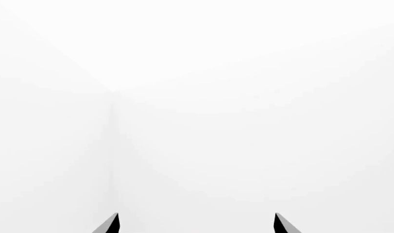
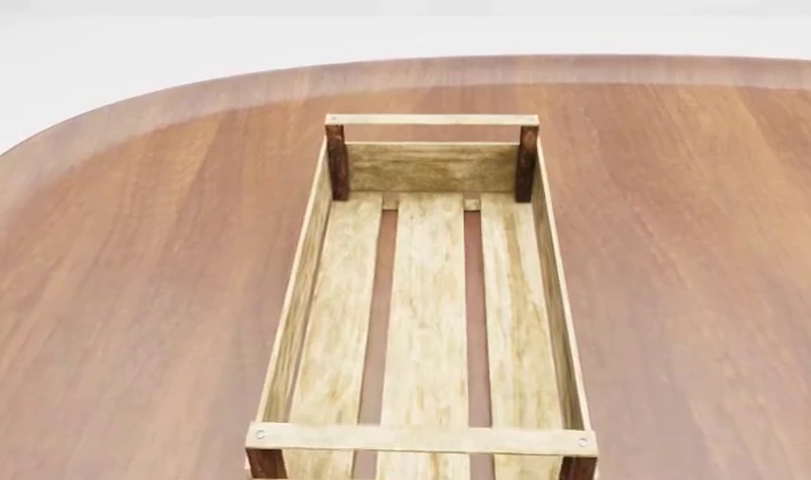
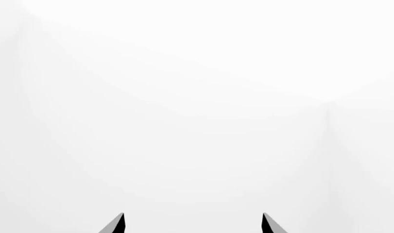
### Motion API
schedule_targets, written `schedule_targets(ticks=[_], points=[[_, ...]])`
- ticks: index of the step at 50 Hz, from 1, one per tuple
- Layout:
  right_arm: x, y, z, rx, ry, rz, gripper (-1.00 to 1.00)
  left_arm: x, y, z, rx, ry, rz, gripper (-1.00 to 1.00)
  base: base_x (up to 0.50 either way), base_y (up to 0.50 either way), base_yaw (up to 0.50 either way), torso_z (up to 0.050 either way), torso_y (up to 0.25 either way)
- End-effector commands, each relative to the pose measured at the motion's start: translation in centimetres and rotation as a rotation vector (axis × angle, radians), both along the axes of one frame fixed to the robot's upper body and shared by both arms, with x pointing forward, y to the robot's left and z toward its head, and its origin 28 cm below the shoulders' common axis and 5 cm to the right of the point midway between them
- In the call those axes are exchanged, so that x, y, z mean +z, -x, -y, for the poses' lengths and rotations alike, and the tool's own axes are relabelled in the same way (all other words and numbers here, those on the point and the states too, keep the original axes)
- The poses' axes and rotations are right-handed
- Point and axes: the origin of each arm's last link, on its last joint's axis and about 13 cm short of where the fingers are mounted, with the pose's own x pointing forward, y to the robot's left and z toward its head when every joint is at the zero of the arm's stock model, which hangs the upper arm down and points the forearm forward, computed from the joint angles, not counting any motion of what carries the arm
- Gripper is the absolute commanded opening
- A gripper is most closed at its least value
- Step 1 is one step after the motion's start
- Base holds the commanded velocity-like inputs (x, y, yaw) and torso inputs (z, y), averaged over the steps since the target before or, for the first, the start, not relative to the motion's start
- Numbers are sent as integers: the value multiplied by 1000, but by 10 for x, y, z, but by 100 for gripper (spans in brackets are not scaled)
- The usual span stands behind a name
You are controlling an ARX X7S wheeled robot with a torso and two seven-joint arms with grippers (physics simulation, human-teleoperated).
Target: Pick up the cream cheese and put it in the tray.
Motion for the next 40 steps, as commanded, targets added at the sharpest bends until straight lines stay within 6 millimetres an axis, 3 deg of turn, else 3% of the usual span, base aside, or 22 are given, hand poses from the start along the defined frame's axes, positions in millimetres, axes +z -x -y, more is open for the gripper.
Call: schedule_targets(ticks=[1, 40], points=[[-1, -1, -1, -8, 11, -1, 100, -1, 0, 0, 1, -1, -1, 100, 102, 0, 0, 0, 0], [-1, -1, 0, -9, 3, -2, 100, -1, 0, 0, 4, -2, -6, 100, 100, 18, 0, 0, 0]])
